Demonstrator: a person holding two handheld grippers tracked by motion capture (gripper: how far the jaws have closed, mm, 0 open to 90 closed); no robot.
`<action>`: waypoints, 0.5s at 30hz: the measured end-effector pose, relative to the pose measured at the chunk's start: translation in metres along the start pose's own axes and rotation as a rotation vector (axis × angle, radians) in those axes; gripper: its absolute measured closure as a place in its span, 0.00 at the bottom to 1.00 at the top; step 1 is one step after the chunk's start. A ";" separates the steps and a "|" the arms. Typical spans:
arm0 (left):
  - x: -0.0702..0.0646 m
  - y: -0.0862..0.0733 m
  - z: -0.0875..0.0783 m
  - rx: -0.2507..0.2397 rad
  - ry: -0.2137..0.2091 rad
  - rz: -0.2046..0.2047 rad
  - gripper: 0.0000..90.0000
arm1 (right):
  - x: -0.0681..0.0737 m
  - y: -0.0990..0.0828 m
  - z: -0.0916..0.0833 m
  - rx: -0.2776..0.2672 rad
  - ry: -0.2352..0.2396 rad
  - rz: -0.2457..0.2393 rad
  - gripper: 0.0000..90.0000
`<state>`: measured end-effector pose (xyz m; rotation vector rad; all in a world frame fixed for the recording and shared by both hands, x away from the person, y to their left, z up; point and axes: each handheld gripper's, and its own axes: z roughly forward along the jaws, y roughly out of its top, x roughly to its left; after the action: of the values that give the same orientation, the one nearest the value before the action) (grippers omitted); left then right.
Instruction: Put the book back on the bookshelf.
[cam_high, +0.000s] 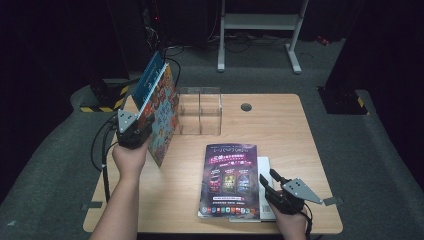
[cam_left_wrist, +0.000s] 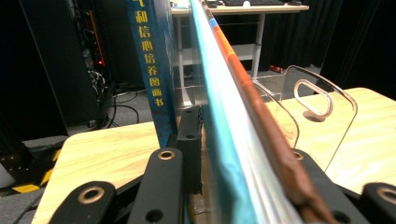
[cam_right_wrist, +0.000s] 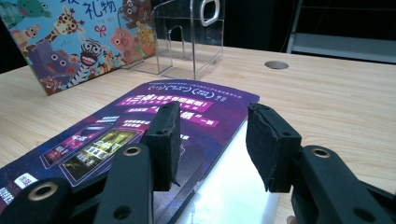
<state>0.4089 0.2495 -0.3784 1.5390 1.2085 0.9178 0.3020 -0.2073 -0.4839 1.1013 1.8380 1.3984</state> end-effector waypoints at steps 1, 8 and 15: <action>0.001 0.000 0.001 0.004 -0.002 -0.005 0.78 | 0.000 0.000 0.000 0.003 0.002 0.000 0.61; 0.005 -0.002 0.000 -0.015 -0.022 -0.032 0.75 | 0.001 -0.001 0.001 0.008 0.001 0.001 0.61; 0.002 -0.003 0.000 -0.026 -0.013 -0.041 0.72 | 0.002 -0.002 0.003 0.014 0.003 -0.002 0.61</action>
<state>0.4088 0.2518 -0.3815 1.4922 1.2107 0.8923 0.3030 -0.2047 -0.4864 1.1050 1.8527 1.3889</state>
